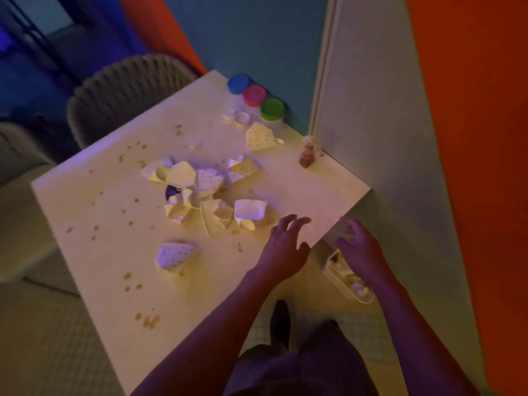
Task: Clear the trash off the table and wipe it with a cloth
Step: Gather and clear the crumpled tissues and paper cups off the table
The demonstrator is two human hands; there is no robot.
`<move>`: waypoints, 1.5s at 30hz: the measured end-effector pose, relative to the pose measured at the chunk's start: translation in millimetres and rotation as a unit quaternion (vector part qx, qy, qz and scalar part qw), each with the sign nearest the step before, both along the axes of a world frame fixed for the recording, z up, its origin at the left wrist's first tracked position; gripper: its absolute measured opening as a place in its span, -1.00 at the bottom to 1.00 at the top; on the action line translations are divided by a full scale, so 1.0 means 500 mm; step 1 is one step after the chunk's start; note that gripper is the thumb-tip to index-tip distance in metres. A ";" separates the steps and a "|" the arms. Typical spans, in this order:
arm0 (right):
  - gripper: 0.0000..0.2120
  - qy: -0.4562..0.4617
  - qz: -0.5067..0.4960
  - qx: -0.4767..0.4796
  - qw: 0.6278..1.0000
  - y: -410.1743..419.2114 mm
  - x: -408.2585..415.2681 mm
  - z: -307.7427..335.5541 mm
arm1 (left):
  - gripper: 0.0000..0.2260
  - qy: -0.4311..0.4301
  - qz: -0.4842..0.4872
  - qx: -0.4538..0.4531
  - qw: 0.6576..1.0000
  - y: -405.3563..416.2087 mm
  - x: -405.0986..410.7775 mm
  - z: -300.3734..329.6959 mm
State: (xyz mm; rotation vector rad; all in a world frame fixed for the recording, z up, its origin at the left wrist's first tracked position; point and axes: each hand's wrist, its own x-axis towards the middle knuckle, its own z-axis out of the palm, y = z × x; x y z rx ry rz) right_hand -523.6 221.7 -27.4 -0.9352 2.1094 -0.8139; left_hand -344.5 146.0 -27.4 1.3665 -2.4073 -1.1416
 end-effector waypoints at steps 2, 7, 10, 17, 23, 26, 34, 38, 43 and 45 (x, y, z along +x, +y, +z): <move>-0.57 -0.007 0.043 0.003 0.999 -0.038 0.034 0.004 | -0.47 0.000 0.046 -0.003 0.999 -0.012 0.046 0.003; -0.51 -0.004 0.142 0.019 0.990 -0.137 0.101 0.004 | -0.46 -0.020 0.147 -0.010 0.989 -0.039 0.142 0.007; -0.48 0.006 0.191 0.041 0.981 -0.187 0.132 -0.002 | -0.46 -0.033 0.206 0.001 0.978 -0.051 0.188 0.007; -0.43 0.015 0.259 0.105 0.960 -0.265 0.174 -0.031 | -0.48 -0.065 0.331 0.029 0.941 -0.056 0.250 -0.005; -0.40 0.026 0.300 0.124 0.946 -0.317 0.185 -0.049 | -0.47 -0.088 0.391 0.047 0.915 -0.094 0.245 -0.013; -0.40 0.044 0.311 0.142 0.939 -0.336 0.184 -0.060 | -0.46 -0.094 0.404 0.051 0.909 -0.117 0.235 -0.019; -0.40 0.095 0.320 0.173 0.927 -0.390 0.199 -0.095 | -0.34 -0.110 0.458 0.093 0.877 -0.205 0.223 -0.051; -0.40 0.112 0.305 0.177 0.929 -0.413 0.211 -0.113 | -0.24 -0.124 0.467 0.120 0.867 -0.252 0.213 -0.071; -0.40 0.145 0.306 0.166 0.926 -0.423 0.225 -0.120 | -0.24 -0.147 0.467 0.122 0.864 -0.271 0.202 -0.089; -0.40 0.151 0.305 0.165 0.926 -0.426 0.227 -0.123 | -0.27 -0.152 0.466 0.121 0.863 -0.272 0.202 -0.094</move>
